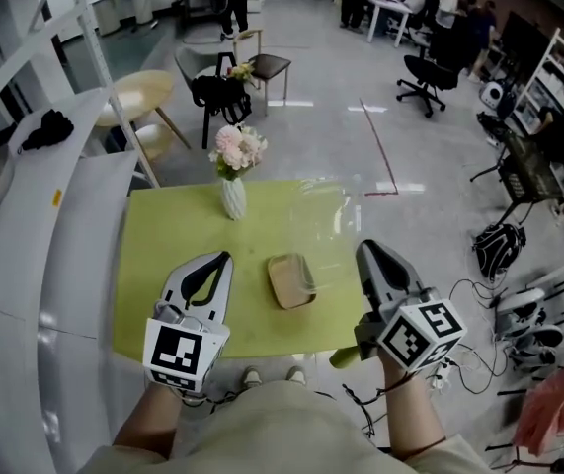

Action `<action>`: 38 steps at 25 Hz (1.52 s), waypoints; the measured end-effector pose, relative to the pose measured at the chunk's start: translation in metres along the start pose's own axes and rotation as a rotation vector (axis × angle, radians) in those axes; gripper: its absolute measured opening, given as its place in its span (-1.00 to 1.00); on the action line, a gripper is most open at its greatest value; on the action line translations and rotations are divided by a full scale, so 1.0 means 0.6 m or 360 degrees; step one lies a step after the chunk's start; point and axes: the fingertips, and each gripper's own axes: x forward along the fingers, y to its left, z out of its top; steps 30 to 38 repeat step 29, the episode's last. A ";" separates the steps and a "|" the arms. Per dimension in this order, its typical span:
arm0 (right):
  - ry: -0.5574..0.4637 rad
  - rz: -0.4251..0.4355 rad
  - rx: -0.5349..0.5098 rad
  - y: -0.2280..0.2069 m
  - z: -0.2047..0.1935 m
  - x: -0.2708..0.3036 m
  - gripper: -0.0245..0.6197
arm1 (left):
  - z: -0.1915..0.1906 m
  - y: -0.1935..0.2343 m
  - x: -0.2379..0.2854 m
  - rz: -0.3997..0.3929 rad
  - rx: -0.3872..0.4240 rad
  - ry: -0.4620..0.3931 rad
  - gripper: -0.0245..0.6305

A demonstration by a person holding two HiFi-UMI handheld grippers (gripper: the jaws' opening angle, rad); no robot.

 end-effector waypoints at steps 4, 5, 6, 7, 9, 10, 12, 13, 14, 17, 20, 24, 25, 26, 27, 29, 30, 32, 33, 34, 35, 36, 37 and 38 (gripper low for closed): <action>-0.0069 0.0002 -0.0174 0.035 0.034 -0.041 -0.85 | 0.051 0.001 -0.037 0.0042 -0.0013 -0.0115 -0.91; -0.0081 0.0002 -0.0217 0.044 0.039 -0.049 -0.85 | 0.059 0.000 -0.045 0.0050 -0.0020 -0.0130 -0.91; -0.0091 0.0003 -0.0251 0.052 0.041 -0.056 -0.85 | 0.064 -0.001 -0.050 0.0056 -0.0021 -0.0140 -0.91; -0.0097 0.0005 -0.0274 0.059 0.042 -0.062 -0.85 | 0.066 -0.003 -0.054 0.0057 -0.0016 -0.0145 -0.91; -0.0098 0.0007 -0.0302 0.068 0.040 -0.069 -0.85 | 0.067 -0.010 -0.058 0.0050 -0.0010 -0.0147 -0.91; -0.0095 0.0009 -0.0310 0.071 0.038 -0.071 -0.85 | 0.065 -0.014 -0.059 0.0043 -0.0014 -0.0144 -0.91; -0.0087 0.0011 -0.0318 0.075 0.034 -0.073 -0.85 | 0.059 -0.019 -0.059 0.0032 -0.0021 -0.0135 -0.91; -0.0083 0.0011 -0.0319 0.075 0.032 -0.073 -0.85 | 0.056 -0.021 -0.059 0.0029 -0.0019 -0.0129 -0.91; -0.0079 0.0010 -0.0319 0.074 0.031 -0.074 -0.85 | 0.053 -0.022 -0.058 0.0032 -0.0012 -0.0121 -0.91; -0.0060 0.0006 -0.0318 0.071 0.027 -0.074 -0.85 | 0.048 -0.013 -0.056 0.0066 -0.0006 -0.0108 -0.91; -0.0045 0.0006 -0.0333 0.070 0.028 -0.074 -0.85 | 0.054 -0.004 -0.053 0.0087 -0.0041 -0.0134 -0.91; -0.0050 -0.0001 -0.0336 0.067 0.031 -0.074 -0.85 | 0.056 -0.002 -0.051 0.0090 -0.0015 -0.0135 -0.91; -0.0051 -0.0003 -0.0330 0.066 0.030 -0.073 -0.85 | 0.056 -0.004 -0.050 0.0080 -0.0030 -0.0136 -0.91; -0.0053 -0.0003 -0.0322 0.065 0.029 -0.072 -0.85 | 0.056 -0.005 -0.050 0.0073 -0.0043 -0.0135 -0.91; -0.0055 -0.0002 -0.0314 0.064 0.028 -0.071 -0.85 | 0.056 -0.006 -0.050 0.0068 -0.0051 -0.0134 -0.91; -0.0057 0.0001 -0.0299 0.064 0.026 -0.070 -0.85 | 0.054 -0.007 -0.049 0.0063 -0.0062 -0.0131 -0.91; -0.0057 0.0001 -0.0299 0.064 0.026 -0.070 -0.85 | 0.054 -0.007 -0.049 0.0063 -0.0062 -0.0131 -0.91; -0.0057 0.0001 -0.0299 0.064 0.026 -0.070 -0.85 | 0.054 -0.007 -0.049 0.0063 -0.0062 -0.0131 -0.91; -0.0057 0.0001 -0.0299 0.064 0.026 -0.070 -0.85 | 0.054 -0.007 -0.049 0.0063 -0.0062 -0.0131 -0.91; -0.0057 0.0001 -0.0299 0.064 0.026 -0.070 -0.85 | 0.054 -0.007 -0.049 0.0063 -0.0062 -0.0131 -0.91; -0.0057 0.0001 -0.0299 0.064 0.026 -0.070 -0.85 | 0.054 -0.007 -0.049 0.0063 -0.0062 -0.0131 -0.91; -0.0057 0.0001 -0.0299 0.064 0.026 -0.070 -0.85 | 0.054 -0.007 -0.049 0.0063 -0.0062 -0.0131 -0.91; -0.0057 0.0001 -0.0299 0.064 0.026 -0.070 -0.85 | 0.054 -0.007 -0.049 0.0063 -0.0062 -0.0131 -0.91; -0.0057 0.0001 -0.0299 0.064 0.026 -0.070 -0.85 | 0.054 -0.007 -0.049 0.0063 -0.0062 -0.0131 -0.91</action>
